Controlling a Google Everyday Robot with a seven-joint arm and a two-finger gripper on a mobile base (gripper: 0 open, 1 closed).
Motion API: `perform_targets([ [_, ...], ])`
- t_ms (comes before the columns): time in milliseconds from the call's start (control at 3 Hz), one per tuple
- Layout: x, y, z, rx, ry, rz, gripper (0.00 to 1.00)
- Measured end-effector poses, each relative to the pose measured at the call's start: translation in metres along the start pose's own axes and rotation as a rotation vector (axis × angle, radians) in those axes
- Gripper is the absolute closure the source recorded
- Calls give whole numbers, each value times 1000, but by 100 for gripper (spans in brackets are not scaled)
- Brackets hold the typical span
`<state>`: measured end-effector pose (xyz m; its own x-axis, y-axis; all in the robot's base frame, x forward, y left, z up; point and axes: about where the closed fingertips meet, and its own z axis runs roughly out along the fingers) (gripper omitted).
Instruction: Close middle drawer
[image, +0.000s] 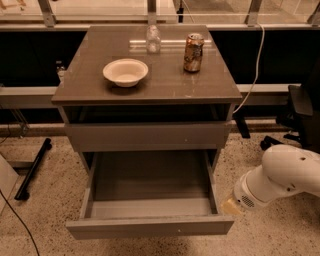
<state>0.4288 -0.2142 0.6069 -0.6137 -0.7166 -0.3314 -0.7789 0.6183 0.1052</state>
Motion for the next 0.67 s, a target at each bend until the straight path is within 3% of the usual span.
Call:
perform_targets([
  [667,41,5,70,-53,1,130,100],
])
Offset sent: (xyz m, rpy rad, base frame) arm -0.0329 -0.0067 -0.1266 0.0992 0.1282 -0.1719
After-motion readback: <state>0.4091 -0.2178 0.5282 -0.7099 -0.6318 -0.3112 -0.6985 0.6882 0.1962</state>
